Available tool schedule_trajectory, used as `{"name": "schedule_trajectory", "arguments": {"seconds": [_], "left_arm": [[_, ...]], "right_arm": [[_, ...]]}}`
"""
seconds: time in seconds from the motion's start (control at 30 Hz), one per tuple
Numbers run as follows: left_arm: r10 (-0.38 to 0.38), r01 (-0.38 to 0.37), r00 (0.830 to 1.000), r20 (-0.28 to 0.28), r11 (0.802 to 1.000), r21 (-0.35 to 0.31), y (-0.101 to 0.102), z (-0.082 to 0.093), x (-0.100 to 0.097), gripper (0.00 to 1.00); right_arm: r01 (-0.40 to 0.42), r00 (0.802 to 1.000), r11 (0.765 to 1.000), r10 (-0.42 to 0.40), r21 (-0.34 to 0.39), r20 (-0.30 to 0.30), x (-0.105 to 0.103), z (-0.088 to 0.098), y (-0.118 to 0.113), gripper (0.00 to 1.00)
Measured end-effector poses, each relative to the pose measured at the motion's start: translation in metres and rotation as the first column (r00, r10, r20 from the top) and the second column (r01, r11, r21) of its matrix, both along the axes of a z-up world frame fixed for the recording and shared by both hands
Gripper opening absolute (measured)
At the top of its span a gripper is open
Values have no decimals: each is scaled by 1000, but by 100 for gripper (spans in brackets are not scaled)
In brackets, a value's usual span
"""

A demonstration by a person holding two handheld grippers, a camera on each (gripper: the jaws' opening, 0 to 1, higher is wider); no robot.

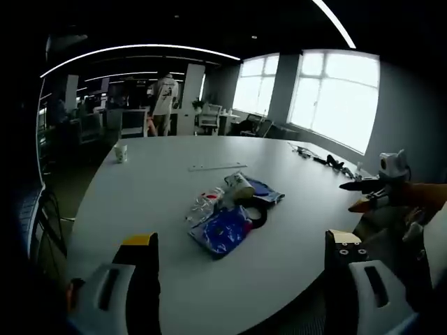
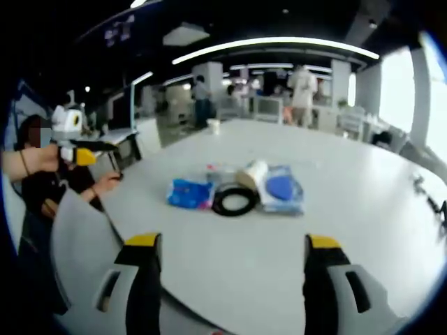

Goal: Arrange the tabletop items into an orderly group along one side of the table until the central work area is clear of visible clutter.

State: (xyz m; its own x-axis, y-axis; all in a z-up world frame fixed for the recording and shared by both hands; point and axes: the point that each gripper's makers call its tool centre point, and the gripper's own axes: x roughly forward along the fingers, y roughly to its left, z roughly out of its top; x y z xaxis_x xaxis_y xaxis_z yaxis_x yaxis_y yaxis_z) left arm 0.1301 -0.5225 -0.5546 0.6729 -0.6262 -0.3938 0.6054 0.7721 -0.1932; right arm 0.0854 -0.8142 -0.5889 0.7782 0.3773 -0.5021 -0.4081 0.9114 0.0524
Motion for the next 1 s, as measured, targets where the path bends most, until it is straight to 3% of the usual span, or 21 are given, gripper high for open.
{"name": "schedule_trajectory", "arguments": {"seconds": [1.0], "left_arm": [[-9, 9, 1000, 3, 1000, 22, -5, 3, 1, 99]], "right_arm": [[-8, 1000, 1000, 7, -22, -27, -7, -9, -2, 79]]}}
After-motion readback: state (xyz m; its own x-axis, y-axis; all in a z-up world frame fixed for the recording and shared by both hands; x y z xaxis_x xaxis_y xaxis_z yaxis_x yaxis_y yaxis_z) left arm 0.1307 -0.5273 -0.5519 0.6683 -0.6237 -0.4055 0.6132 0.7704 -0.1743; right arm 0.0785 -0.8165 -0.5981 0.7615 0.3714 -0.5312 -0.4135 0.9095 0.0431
